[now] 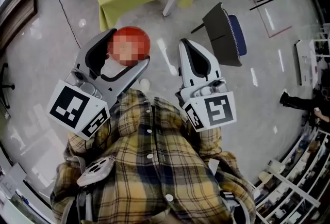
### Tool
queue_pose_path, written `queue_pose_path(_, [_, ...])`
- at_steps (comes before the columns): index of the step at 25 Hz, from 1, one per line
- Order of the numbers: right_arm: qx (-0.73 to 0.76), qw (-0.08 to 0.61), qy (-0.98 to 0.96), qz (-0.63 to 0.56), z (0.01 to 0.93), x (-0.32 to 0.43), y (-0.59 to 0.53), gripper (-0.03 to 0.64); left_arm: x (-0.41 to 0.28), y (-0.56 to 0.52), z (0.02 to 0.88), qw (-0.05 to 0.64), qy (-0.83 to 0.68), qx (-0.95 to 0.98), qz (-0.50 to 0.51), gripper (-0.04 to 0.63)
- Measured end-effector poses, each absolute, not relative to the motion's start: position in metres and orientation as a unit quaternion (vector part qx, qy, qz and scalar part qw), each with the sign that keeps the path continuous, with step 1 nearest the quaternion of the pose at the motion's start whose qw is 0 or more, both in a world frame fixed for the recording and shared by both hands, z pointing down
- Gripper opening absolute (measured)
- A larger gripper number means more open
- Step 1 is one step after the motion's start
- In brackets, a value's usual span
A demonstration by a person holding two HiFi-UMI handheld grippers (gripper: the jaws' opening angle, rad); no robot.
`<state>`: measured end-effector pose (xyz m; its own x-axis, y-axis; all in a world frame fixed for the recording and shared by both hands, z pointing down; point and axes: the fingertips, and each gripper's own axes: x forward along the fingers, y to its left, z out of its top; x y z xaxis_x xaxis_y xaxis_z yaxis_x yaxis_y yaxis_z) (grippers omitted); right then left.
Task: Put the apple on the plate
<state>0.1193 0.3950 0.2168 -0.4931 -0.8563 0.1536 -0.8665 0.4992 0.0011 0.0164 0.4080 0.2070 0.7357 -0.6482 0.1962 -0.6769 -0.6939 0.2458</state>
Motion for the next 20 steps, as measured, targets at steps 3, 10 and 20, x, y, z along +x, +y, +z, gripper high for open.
queue_pose_path(3, [0.493, 0.068, -0.866, 0.044, 0.221, 0.112, 0.388, -0.005, 0.009, 0.404, 0.209, 0.156, -0.368, 0.915, 0.049, 0.39])
queue_pose_path(10, [0.489, 0.078, -0.867, 0.05, 0.23, 0.098, 0.347, -0.005, -0.005, 0.362, 0.219, 0.166, -0.372, 0.912, 0.049, 0.39])
queue_pose_path(20, [0.5, 0.082, -0.861, 0.049, 0.229, 0.073, 0.254, -0.005, -0.031, 0.269, 0.22, 0.17, -0.359, 0.916, 0.057, 0.39])
